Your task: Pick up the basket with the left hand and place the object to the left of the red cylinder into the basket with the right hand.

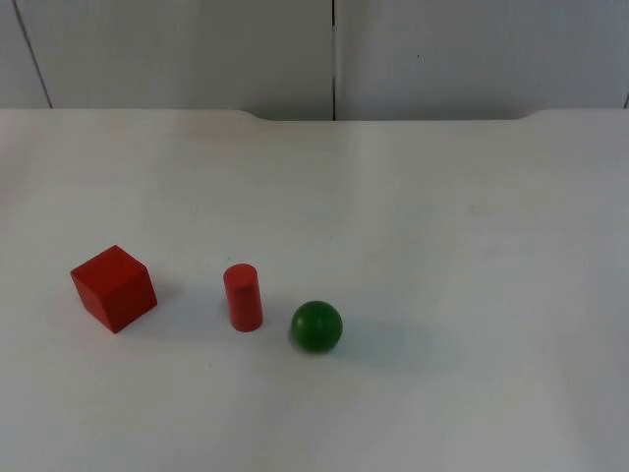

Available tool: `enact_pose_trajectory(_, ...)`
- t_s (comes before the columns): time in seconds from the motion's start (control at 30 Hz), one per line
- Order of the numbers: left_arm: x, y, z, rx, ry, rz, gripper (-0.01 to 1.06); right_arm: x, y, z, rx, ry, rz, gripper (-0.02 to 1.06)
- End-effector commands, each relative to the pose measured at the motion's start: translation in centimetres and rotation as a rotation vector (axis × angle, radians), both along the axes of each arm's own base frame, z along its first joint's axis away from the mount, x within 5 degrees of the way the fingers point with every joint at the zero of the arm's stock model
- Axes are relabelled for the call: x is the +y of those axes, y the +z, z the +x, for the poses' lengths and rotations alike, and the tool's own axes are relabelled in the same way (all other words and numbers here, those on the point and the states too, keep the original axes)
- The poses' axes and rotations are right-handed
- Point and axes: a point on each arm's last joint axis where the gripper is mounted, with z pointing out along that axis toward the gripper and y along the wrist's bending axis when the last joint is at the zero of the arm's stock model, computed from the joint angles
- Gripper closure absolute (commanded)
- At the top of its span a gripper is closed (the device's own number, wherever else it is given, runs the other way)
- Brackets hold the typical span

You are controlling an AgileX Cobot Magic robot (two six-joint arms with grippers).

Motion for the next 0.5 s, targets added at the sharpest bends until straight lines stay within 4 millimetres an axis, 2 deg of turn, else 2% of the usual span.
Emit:
enact_pose_trajectory(0.0, 0.3, 0.8, -0.4, -0.024, 0.01, -0.015, 1.05, 0.9, -0.9, 0.4, 0.022, 0.065, -0.018, -0.01)
enact_pose_trajectory(0.03, 0.3, 0.2, -0.3, -0.015, -0.001, 0.002, 1.05, 1.5, -1.4, 0.8, 0.045, 0.099, -0.027, -0.01)
enact_pose_trajectory(0.13, 0.6, -3.1, -0.3, 0.085, -0.021, 0.058, 1.05, 3.3, -2.9, 1.8, 0.126, 0.176, -0.061, -0.01)
enact_pose_trajectory(0.17, 0.6, -3.1, -0.3, 0.085, -0.021, 0.058, 1.05, 3.3, -2.9, 1.8, 0.126, 0.176, -0.061, -0.01)
enact_pose_trajectory(0.23, 1.7, -5.4, -0.5, 0.167, -0.019, 0.065, 1.05, 4.2, -3.9, 2.2, 0.17, 0.225, -0.104, -0.01)
enact_pose_trajectory(0.3, 3.3, -6.3, -1.1, 0.203, -0.021, 0.059, 1.05, 5.1, -4.6, 2.4, 0.203, 0.27, -0.131, -0.01)
enact_pose_trajectory(0.33, 3.3, -6.3, -1.1, 0.203, -0.021, 0.059, 1.05, 5.1, -4.6, 2.4, 0.203, 0.27, -0.131, -0.01)
enact_pose_trajectory(0.4, 6.1, -7.0, -2.3, 0.245, 0.03, 0.103, 1.05, 6.1, -4.5, 2.4, 0.205, 0.318, -0.139, -0.01)
enact_pose_trajectory(0.47, 8.3, -6.5, -3.7, 0.252, 0.076, 0.119, 1.05, 6.9, -4.5, 2.6, 0.197, 0.351, -0.139, -0.01)
